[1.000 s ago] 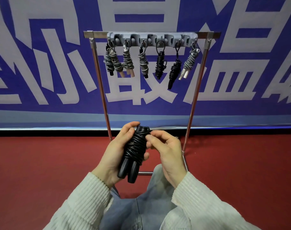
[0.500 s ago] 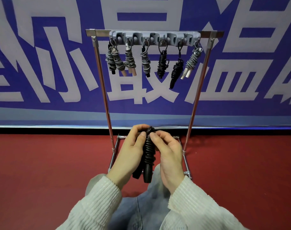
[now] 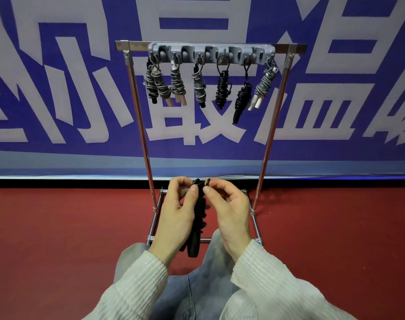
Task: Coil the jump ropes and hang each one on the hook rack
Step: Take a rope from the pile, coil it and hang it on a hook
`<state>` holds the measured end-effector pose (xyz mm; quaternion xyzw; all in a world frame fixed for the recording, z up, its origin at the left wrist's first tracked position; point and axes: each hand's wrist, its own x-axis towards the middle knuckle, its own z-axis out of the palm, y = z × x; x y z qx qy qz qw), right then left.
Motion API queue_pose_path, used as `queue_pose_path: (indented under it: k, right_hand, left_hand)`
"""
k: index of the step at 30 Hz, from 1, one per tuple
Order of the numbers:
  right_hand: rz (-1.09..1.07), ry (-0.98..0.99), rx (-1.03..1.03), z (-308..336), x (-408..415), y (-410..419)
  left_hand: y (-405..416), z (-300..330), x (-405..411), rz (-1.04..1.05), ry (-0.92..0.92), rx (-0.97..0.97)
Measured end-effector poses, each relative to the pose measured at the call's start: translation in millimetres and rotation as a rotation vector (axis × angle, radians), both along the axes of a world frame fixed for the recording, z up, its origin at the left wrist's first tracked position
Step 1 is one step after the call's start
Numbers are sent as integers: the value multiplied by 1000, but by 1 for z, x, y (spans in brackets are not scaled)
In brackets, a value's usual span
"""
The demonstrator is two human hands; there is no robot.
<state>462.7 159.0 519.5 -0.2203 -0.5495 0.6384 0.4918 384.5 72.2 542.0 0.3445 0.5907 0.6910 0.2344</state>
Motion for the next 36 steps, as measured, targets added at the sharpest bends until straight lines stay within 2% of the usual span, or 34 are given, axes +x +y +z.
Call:
queue_pose_path:
  k: [5,8,13,14,17,19,21,25,32,34,36]
  right_hand:
    - [-43,-5,88,-5,0,5]
    - [36,-15,58,-9,4,10]
    - [81,-86,171,-2,11,19]
    - [77,-99,194,1,11,20]
    - [123,-133,199,8,8,23]
    - [200,-159,156,13,7,27]
    - [273,-179,162,17,8,32]
    - [305,-210,226,13,7,34]
    - [226,-223,243,5,9,34]
    - [205,-232,202,6,6,35]
    - [225,-267,133,6,3,37]
  left_hand:
    - [3,1,-9,-77,44,-33]
    - [2,-1,-16,-134,-1,-72]
    - [1,6,-16,-259,-289,-89]
    - [2,8,-16,-249,-266,-102]
    - [2,7,-15,-189,-4,-141]
    - [1,5,-17,-203,110,-184]
    - [1,5,-20,-255,125,-235]
    - [5,0,-21,-231,9,-225]
    - [2,-5,-27,-222,398,-295]
    - [-1,-3,-30,-242,414,-313]
    - [-3,-3,-35,-259,354,-306]
